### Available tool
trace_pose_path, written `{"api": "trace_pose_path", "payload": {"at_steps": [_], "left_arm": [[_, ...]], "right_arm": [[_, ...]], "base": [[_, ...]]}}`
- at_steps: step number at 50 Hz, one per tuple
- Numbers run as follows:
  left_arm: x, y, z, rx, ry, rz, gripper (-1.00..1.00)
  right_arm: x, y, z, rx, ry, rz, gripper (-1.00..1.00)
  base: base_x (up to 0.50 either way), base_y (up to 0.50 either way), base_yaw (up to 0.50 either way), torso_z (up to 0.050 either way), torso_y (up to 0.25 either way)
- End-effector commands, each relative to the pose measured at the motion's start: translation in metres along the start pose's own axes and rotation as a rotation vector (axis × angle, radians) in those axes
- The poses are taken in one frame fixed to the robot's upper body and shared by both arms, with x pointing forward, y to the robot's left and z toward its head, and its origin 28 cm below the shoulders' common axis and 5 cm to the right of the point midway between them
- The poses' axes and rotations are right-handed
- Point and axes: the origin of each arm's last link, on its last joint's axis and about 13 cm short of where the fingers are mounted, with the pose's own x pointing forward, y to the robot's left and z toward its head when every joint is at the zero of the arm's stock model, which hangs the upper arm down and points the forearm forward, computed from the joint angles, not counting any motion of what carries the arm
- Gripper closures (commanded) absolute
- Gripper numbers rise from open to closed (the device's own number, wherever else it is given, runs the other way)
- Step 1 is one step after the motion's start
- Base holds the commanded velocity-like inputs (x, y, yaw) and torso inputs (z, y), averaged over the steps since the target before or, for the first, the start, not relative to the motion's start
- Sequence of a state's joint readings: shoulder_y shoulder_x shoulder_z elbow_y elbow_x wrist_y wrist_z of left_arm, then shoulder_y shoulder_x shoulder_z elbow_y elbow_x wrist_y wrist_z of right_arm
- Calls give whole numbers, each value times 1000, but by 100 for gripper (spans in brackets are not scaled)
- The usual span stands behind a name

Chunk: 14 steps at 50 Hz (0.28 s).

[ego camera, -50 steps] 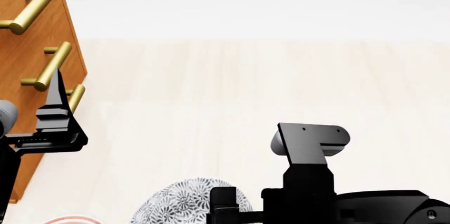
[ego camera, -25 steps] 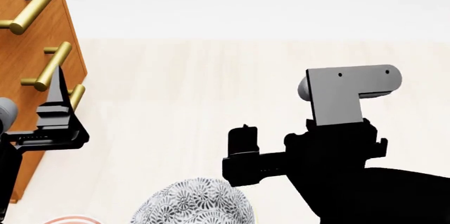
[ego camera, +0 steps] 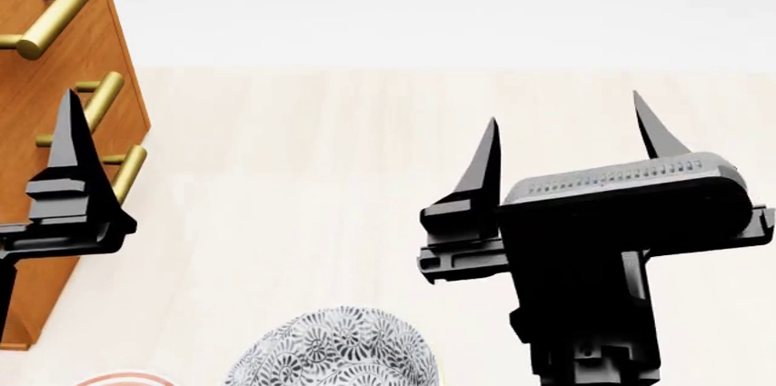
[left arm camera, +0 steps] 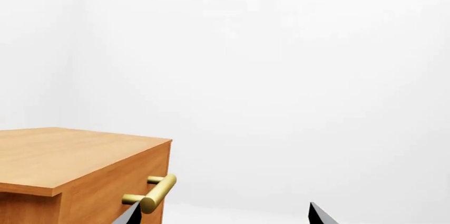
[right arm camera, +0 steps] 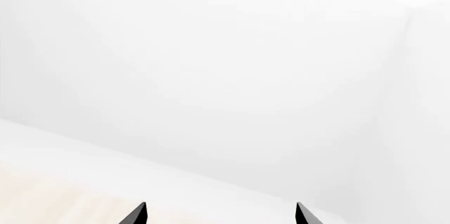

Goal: Stack the bowl at the front on the bowl in the middle.

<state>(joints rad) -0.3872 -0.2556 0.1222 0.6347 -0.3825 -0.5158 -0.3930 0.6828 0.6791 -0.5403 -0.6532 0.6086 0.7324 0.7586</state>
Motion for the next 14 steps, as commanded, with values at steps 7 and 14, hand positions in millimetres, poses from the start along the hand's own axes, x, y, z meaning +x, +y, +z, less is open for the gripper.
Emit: {"api": "trace_pose_path", "payload": {"at_steps": [7,14], "left_arm": [[-2,1,1,-16,-63,7,-100],[-6,2,6,-24,-82,5,-100]], "right_arm": [[-12,3,7,-87,-160,-58,-100],[-18,6,14,-158,-227,-69,-100]], "base": [[0,0,0,0,0],[0,0,0,0,0]]}}
